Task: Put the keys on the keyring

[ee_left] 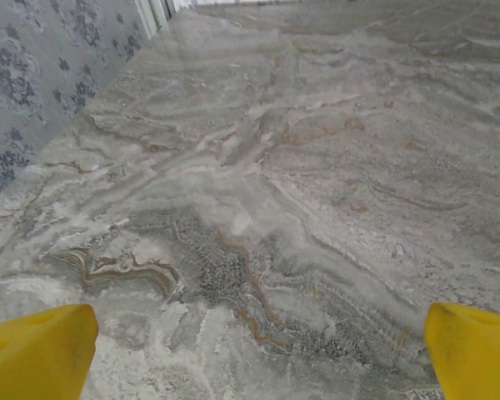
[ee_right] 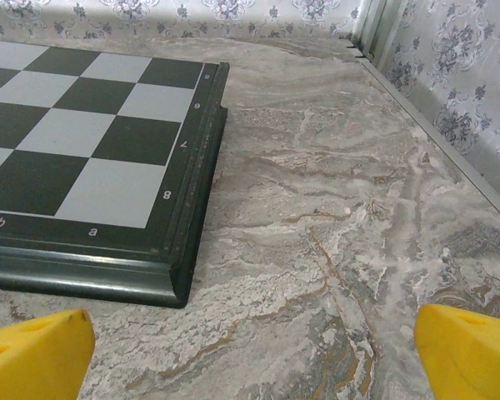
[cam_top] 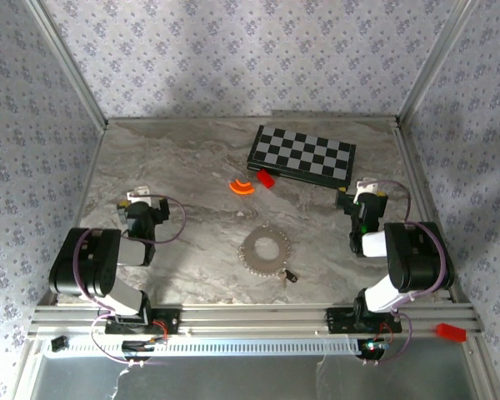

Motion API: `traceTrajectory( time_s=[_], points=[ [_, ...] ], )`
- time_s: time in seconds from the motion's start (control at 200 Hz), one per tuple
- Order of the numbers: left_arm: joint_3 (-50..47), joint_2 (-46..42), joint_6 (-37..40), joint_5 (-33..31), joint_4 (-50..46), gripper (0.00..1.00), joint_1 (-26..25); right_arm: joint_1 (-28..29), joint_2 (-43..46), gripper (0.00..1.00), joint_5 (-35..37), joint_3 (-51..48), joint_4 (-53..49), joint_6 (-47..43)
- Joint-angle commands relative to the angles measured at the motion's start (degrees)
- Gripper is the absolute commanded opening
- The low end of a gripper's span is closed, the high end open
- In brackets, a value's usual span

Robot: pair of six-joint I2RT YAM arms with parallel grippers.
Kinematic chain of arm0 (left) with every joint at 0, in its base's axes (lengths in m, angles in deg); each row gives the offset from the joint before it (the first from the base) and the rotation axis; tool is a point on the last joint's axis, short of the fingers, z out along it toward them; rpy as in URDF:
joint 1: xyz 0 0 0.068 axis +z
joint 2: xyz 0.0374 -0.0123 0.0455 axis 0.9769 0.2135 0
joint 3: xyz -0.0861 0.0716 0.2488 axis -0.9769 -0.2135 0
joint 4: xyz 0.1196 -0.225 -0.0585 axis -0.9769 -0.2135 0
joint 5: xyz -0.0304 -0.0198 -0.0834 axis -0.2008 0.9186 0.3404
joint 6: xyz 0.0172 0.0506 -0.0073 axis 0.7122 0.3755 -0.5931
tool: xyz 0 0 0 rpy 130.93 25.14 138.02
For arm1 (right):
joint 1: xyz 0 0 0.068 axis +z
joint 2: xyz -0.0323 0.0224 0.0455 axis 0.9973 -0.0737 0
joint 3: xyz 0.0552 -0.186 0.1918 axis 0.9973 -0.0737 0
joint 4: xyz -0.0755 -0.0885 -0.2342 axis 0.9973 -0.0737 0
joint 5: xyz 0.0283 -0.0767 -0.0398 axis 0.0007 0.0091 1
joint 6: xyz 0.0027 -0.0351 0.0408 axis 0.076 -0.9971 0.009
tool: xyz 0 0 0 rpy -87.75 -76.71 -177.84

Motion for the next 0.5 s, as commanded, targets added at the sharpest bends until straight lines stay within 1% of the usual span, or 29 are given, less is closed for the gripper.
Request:
traceTrajectory(
  time_s=[0.0, 0.05, 0.115, 0.195, 0.495],
  points=[
    [3.52, -0.06, 0.41, 1.08, 1.20, 1.00, 0.38, -0.28, 0.21, 1.00, 1.34, 1.35, -1.06, 0.92],
    [4.51, 0.56, 0.51, 0.80, 0.39, 1.00, 0.37, -0.29, 0.18, 1.00, 1.38, 1.31, -1.15, 1.00],
    [6.67, 0.51, 0.16, 0.68, -3.96, 1.00, 0.51, -0.29, 0.18, 1.00, 1.45, 1.45, -1.33, 1.00],
    [7.40, 0.42, -1.25, 2.49, -5.94, 1.00, 2.12, -0.30, 0.11, 1.00, 1.49, 1.48, -1.42, 1.00],
    [7.41, 0.38, -1.46, 3.11, -5.91, 1.00, 2.56, -0.12, 0.14, 1.00, 1.67, 1.46, -1.23, 0.82]
  ],
)
